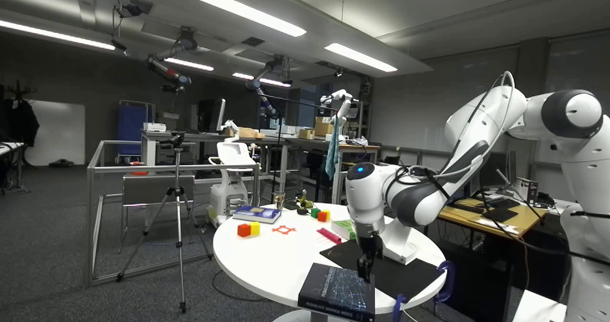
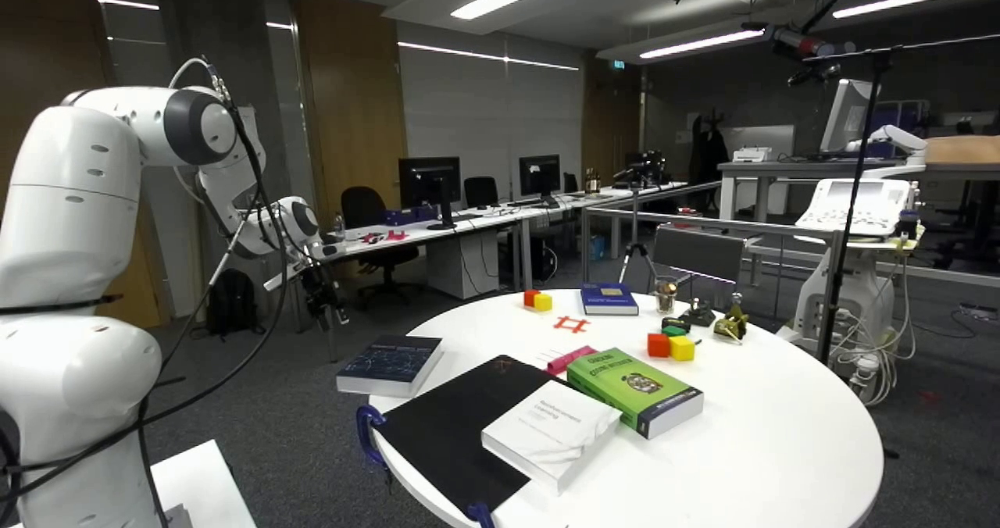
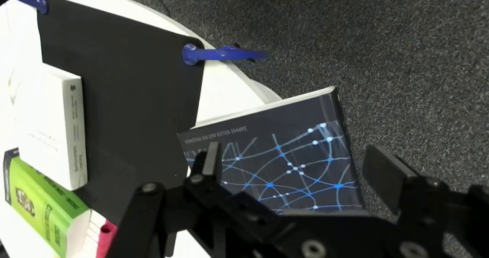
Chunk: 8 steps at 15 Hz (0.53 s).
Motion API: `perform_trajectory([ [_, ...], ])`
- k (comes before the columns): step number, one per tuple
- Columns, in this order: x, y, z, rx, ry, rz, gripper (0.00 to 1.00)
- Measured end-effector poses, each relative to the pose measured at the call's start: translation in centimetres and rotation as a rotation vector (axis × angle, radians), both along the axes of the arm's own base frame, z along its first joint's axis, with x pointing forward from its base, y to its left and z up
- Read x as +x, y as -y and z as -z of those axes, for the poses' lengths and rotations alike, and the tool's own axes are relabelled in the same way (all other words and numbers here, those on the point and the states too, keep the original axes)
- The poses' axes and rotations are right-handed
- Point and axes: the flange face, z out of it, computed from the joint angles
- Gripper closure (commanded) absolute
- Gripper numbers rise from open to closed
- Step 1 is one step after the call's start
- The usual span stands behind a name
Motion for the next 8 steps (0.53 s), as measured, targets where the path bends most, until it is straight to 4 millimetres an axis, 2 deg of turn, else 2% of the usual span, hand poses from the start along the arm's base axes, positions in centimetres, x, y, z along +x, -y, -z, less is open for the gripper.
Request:
perform_trajectory([
  [4, -0.7, -4.4, 2.4, -0.111, 0.003, -0.107, 0.0],
  [8, -0.7, -7.3, 5.4, -0.218, 0.033, -0.143, 0.0],
])
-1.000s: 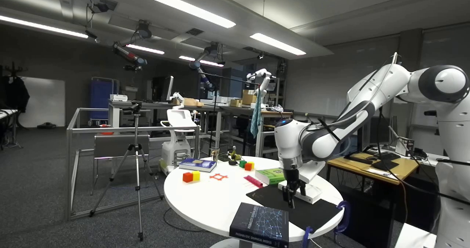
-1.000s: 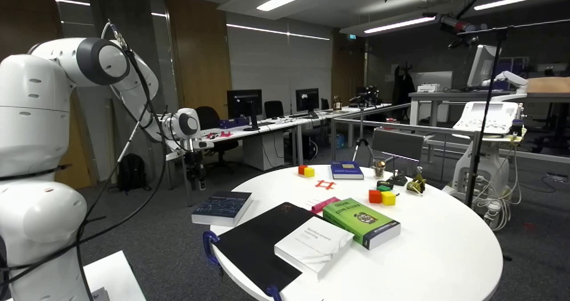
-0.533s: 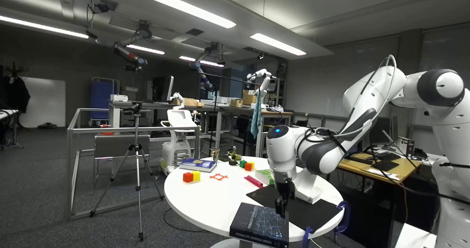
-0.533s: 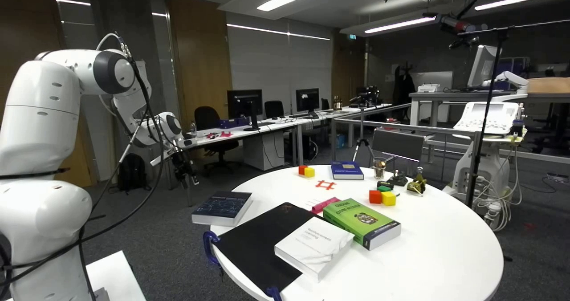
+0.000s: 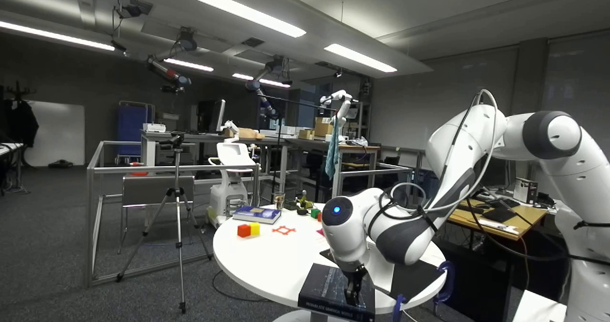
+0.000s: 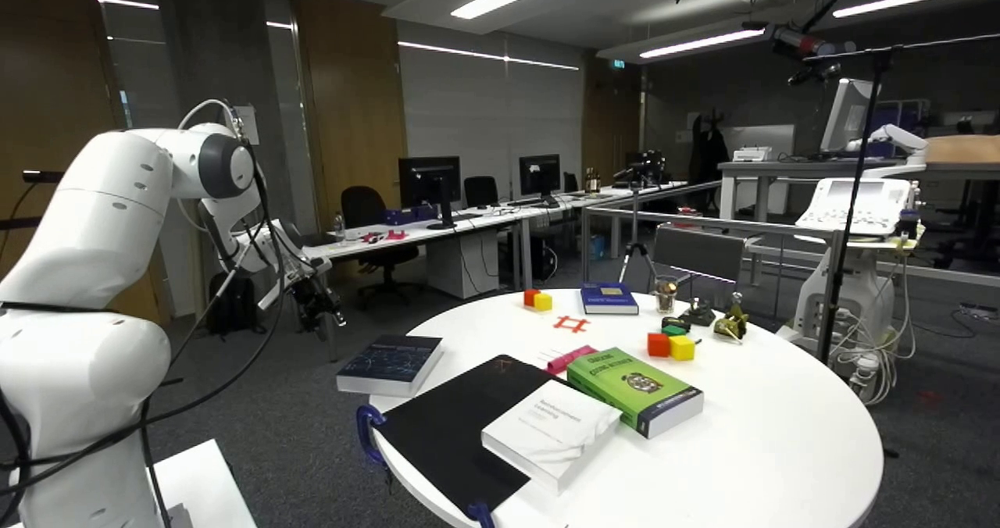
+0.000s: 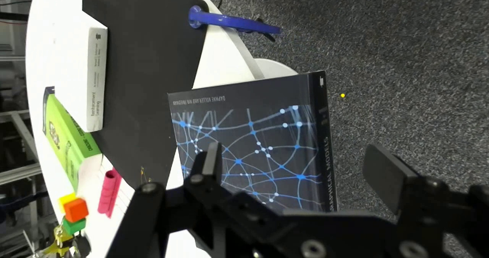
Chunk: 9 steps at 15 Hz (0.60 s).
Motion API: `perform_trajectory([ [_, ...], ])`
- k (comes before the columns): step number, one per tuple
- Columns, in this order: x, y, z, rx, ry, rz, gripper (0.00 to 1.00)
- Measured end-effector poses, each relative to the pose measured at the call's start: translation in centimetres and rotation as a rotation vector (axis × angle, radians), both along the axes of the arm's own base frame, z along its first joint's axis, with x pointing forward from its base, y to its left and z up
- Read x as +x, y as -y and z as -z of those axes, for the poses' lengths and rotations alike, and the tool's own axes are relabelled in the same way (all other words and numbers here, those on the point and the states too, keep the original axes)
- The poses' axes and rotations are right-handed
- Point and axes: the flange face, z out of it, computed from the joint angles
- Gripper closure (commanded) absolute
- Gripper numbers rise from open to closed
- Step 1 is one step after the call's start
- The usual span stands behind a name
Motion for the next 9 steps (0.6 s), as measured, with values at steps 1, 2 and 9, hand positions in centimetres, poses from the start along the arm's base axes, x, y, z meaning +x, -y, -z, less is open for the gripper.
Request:
perform_trajectory([
  [1, -0.1, -0.6, 0.8, -0.023, 0.013, -0.005, 0.0],
  [2, -0.1, -1.2, 1.7, -0.045, 0.027, -0.01, 0.0],
  [9, -0.3, -3.2, 5.8, -0.187, 0.089, -0.032, 0.0],
])
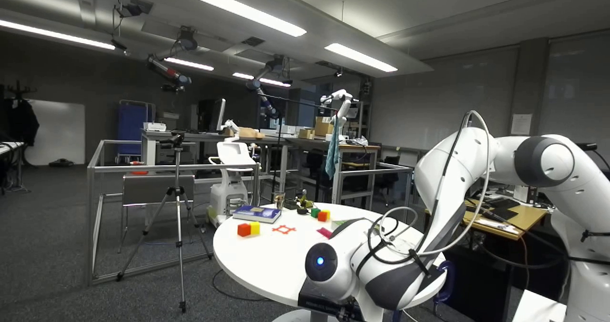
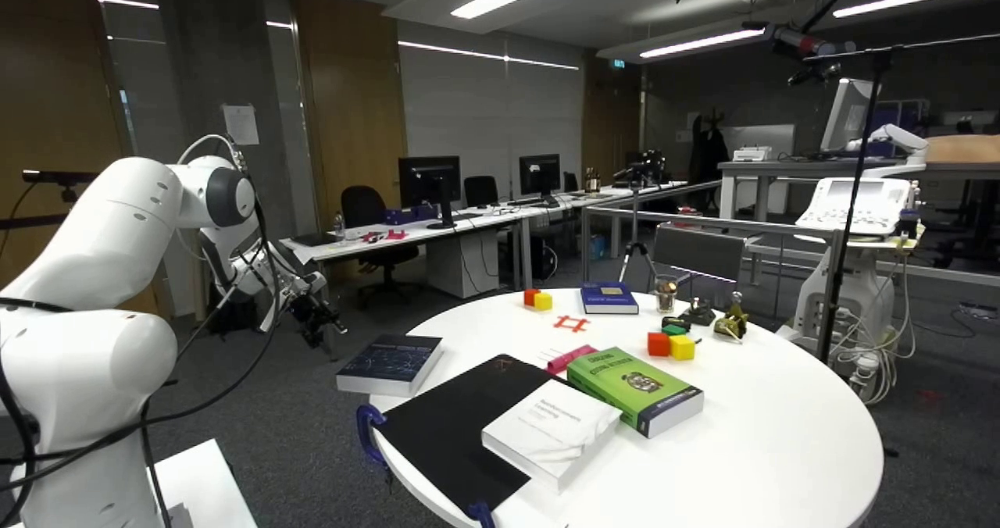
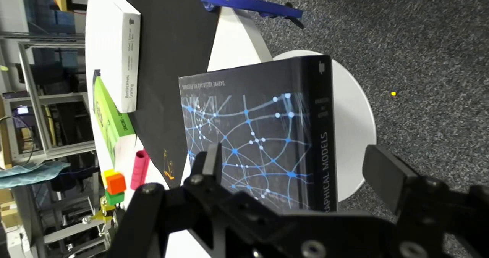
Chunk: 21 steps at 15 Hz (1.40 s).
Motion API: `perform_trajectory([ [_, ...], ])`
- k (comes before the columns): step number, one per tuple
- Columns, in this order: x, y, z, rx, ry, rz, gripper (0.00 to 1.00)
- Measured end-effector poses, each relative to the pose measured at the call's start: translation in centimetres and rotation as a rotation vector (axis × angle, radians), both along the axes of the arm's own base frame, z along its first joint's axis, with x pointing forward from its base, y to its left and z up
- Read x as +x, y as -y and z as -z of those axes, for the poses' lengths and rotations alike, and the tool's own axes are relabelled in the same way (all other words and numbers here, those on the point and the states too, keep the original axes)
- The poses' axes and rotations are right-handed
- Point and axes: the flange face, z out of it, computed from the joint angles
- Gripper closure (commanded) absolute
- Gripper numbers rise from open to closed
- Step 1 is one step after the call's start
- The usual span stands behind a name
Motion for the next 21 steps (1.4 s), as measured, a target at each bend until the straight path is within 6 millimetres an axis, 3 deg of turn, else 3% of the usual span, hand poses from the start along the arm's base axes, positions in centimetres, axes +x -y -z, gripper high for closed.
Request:
perform_trajectory([
  [8, -0.2, -0.7, 4.2, -0.158, 0.065, -0.053, 0.0],
  [21, 2.3, -0.7, 9.8, -0.22, 0.15, -0.064, 0.0],
])
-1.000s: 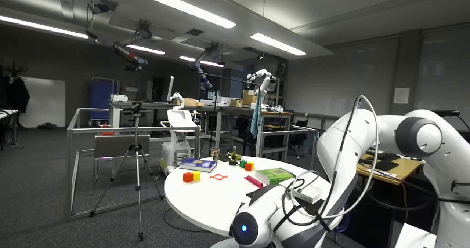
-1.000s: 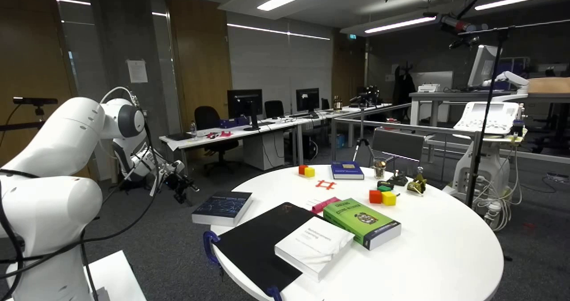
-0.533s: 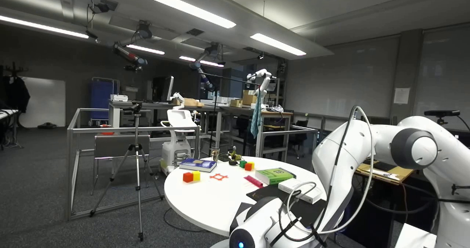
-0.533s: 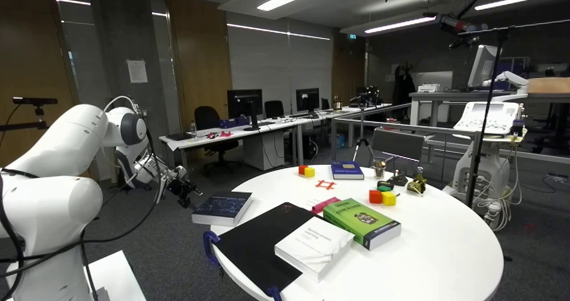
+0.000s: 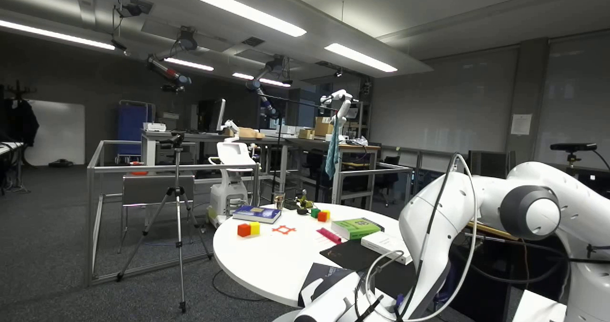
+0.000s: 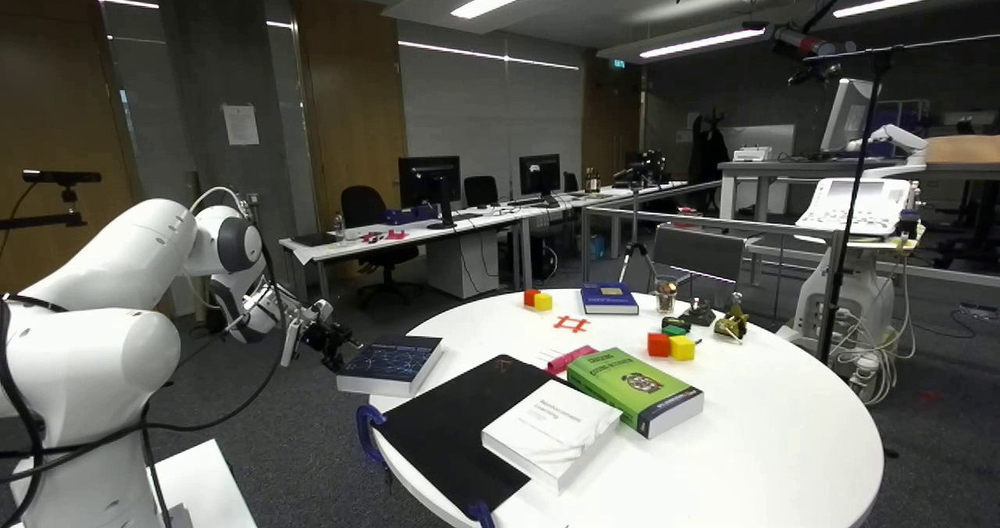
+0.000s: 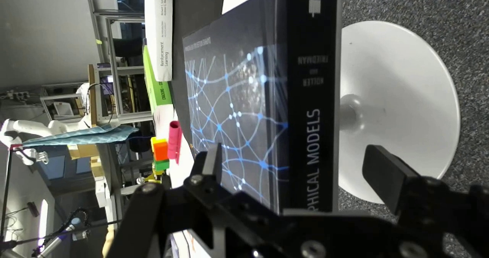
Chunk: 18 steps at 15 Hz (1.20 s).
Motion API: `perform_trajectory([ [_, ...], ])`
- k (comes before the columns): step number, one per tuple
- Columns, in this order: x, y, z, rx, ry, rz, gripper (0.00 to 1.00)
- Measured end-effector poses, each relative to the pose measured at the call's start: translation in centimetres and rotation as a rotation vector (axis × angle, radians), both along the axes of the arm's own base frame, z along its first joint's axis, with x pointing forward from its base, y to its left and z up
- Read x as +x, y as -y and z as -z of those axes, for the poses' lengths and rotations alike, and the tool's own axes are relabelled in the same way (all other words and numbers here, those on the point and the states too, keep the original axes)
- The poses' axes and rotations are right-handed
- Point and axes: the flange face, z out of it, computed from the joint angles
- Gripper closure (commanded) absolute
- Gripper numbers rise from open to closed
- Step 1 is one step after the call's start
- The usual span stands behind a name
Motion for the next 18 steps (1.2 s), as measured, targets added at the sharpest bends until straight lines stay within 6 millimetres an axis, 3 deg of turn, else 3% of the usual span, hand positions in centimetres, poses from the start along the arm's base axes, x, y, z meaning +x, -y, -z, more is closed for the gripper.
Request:
perform_trajectory([
  [18, -1.6, -1.5, 5.9, -0.189, 0.123, -0.098, 0.0],
])
